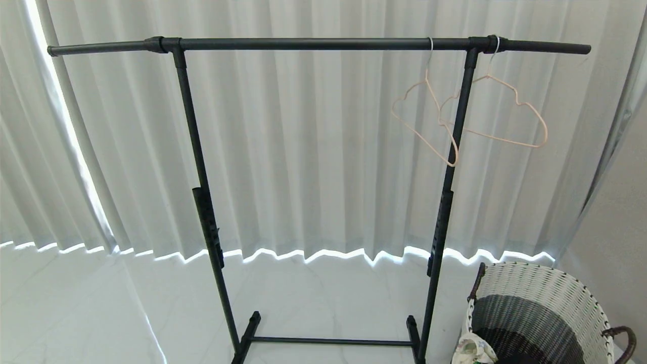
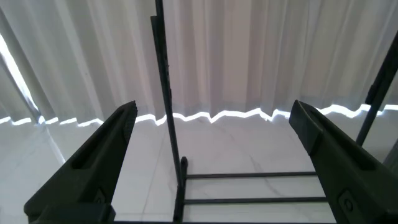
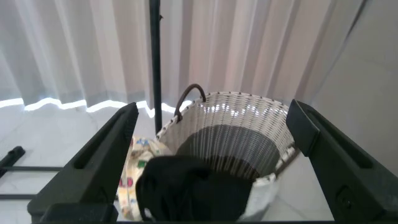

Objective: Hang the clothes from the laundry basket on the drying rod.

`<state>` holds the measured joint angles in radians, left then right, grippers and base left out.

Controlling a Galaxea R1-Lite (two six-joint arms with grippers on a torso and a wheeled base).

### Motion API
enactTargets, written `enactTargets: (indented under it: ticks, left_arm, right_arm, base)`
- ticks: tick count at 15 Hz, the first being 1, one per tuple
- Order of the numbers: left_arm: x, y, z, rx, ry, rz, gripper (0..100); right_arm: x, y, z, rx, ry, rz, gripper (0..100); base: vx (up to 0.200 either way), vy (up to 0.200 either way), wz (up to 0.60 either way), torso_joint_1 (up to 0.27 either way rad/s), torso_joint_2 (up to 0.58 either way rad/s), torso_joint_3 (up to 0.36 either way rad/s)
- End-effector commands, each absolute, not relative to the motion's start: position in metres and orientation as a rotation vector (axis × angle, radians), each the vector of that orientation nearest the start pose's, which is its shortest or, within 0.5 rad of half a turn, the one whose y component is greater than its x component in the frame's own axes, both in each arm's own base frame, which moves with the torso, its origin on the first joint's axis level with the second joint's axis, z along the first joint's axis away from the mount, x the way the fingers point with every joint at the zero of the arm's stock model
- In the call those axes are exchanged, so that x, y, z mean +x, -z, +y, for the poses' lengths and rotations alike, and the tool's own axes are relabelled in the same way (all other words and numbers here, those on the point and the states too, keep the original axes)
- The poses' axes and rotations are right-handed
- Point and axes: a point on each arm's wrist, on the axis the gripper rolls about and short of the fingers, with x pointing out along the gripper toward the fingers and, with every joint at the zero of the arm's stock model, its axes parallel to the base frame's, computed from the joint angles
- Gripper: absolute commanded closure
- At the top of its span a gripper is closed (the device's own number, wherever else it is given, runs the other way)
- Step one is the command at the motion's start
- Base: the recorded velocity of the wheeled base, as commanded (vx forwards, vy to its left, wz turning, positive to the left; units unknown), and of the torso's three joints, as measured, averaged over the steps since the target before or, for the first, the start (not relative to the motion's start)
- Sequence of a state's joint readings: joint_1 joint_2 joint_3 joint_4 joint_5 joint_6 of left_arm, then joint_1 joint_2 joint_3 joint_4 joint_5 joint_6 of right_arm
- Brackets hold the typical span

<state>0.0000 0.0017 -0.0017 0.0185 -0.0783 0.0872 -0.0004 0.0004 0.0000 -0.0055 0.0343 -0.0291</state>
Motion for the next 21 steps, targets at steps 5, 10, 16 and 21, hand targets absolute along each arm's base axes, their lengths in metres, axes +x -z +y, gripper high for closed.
enactTargets:
  ticks: [5, 10, 16, 21]
  left_arm:
    - [-0.023, -0.0745, -0.0018, 0.087, 0.079, 0.013, 0]
    - [-0.0229, -0.0739, -0.0018, 0.091, 0.079, 0.016, 0]
    - [-0.023, -0.0743, -0.0018, 0.084, 0.079, 0.015, 0]
    - [-0.0228, -0.0739, -0.0018, 0.085, 0.079, 0.018, 0]
  right_arm:
    - [-0.0228, -0.0761, 0.0008, -0.026, -0.034, -0.007, 0]
    - [-0.0228, -0.0761, 0.0008, -0.022, -0.034, -0.006, 0]
    - [-0.0228, -0.0761, 0.0006, -0.068, -0.026, -0.007, 0]
    - [-0.0228, -0.0758, 0.0006, -0.041, -0.026, -0.004, 0]
  base:
    - [0.04, 0.0, 0.0, 0.001, 0.0, 0.0]
    - [0.0, 0.0, 0.0, 0.0, 0.0, 0.0]
    - [0.0, 0.0, 0.0, 0.0, 0.0, 0.0]
    - [0.0, 0.0, 0.0, 0.0, 0.0, 0.0]
